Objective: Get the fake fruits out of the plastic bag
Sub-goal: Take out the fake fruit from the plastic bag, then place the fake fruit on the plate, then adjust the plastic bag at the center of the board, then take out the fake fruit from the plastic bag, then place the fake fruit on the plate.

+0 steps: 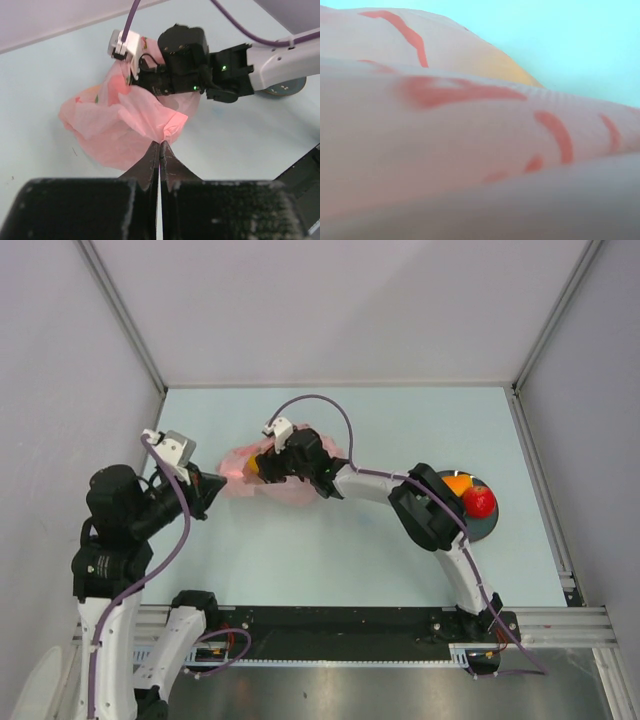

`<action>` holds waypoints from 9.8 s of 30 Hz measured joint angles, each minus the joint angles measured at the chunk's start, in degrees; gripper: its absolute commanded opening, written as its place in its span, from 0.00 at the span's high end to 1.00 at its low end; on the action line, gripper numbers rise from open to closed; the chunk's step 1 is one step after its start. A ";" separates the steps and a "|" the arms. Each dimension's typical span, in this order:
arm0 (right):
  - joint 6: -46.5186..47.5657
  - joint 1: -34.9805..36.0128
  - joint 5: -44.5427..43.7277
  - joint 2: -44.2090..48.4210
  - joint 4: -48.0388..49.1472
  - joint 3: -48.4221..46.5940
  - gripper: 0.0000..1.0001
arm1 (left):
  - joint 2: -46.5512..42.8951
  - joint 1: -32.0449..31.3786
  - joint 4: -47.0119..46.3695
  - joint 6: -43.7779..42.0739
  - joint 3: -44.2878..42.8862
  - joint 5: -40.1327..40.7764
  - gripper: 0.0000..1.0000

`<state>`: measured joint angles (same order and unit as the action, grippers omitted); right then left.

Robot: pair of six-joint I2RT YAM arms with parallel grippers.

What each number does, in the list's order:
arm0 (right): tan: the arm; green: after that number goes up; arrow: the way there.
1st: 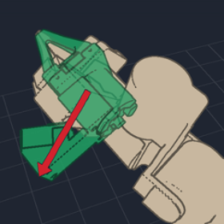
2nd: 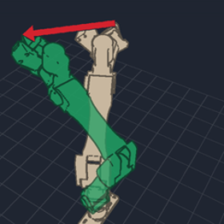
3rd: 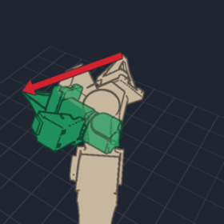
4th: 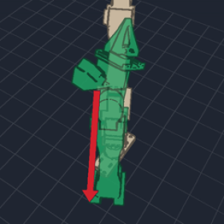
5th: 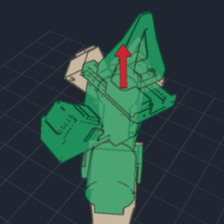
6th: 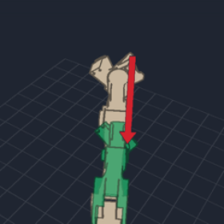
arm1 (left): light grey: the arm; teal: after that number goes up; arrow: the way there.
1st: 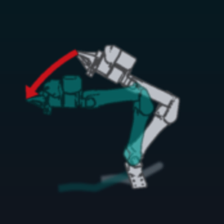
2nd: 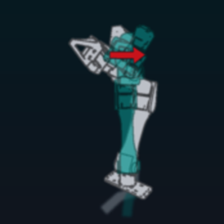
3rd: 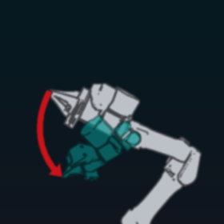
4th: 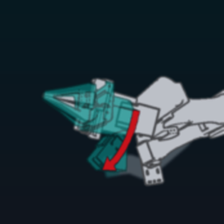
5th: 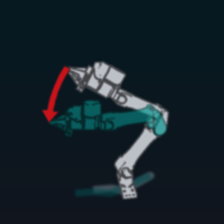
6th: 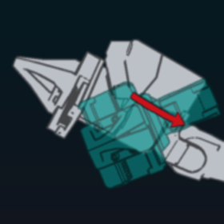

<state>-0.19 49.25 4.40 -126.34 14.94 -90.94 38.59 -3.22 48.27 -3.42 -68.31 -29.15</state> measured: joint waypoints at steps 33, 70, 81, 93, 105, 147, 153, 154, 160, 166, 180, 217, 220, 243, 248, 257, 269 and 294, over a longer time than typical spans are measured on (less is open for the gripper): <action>10.62 2.71 -4.07 -4.22 -1.79 -3.30 0.91 | -7.93 0.26 -3.85 0.44 9.77 4.59 1.00; 25.77 -12.81 21.59 50.23 -39.28 15.17 0.93 | 0.35 0.42 2.64 2.69 5.55 -13.44 0.41; 29.09 -20.57 17.79 58.69 -46.77 23.32 0.93 | -4.48 -0.39 9.29 -5.64 5.49 -20.20 0.39; 36.79 -29.92 9.46 60.67 -51.28 31.10 0.94 | -1.70 -17.59 -7.74 -3.15 17.31 -9.35 1.00; 41.88 -33.90 6.62 52.06 -51.52 33.24 0.93 | -1.40 -17.66 -13.55 -2.43 18.99 -3.52 1.00; 42.40 -31.19 -3.61 49.40 -46.71 40.70 0.25 | -1.84 -16.44 -16.37 -0.02 20.63 -2.47 1.00; 39.63 -28.65 -2.71 51.80 -48.04 39.71 0.00 | -1.84 -16.17 -16.37 -0.02 20.63 -2.47 1.00; 38.86 -28.22 -1.90 52.30 -48.78 38.62 0.00 | -1.84 -16.09 -16.35 -0.02 20.63 -2.47 1.00; 29.92 -25.05 3.85 53.59 -49.79 27.58 0.00 | -1.66 -14.67 -16.35 0.07 20.63 -2.43 1.00; 17.88 -22.64 13.64 53.40 -44.44 19.34 0.00 | -1.09 -13.53 -16.04 0.42 20.63 -2.40 1.00; 4.87 -9.46 13.84 29.09 -35.34 1.01 0.75 | 2.40 -13.25 -17.09 -1.42 17.62 -1.97 1.00; 8.13 -0.42 8.55 23.28 -24.96 5.44 0.89 | 1.70 -12.59 -13.38 -4.48 10.32 -1.40 1.00; 7.72 1.70 8.07 18.23 -25.16 8.37 0.90 | -0.02 -11.74 -13.31 -4.04 12.26 -1.07 1.00; 7.32 1.57 0.52 -2.86 -25.14 -10.25 0.21 | -3.41 -6.91 -13.22 -2.23 20.09 -1.29 1.00; 8.04 1.64 -0.33 -6.34 -26.36 -11.56 0.42 | -2.38 -6.75 -13.11 -2.64 20.09 -1.25 1.00; 9.53 0.15 1.44 -6.51 -27.30 -13.09 0.62 | -1.46 -5.53 -13.73 -2.62 20.11 -1.25 1.00; 22.62 -0.31 25.16 17.31 -34.64 -2.56 0.64 | 4.22 -5.18 -22.03 -3.61 20.52 0.55 1.00; 58.14 -58.90 17.42 72.96 -72.57 38.27 0.70 | 13.25 -5.09 -30.14 -0.44 19.06 -0.15 1.00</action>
<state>57.95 -9.65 21.82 -53.39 -57.63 -52.66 51.83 -8.32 18.13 -3.86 -49.25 -29.30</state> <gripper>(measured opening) 0.541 0.004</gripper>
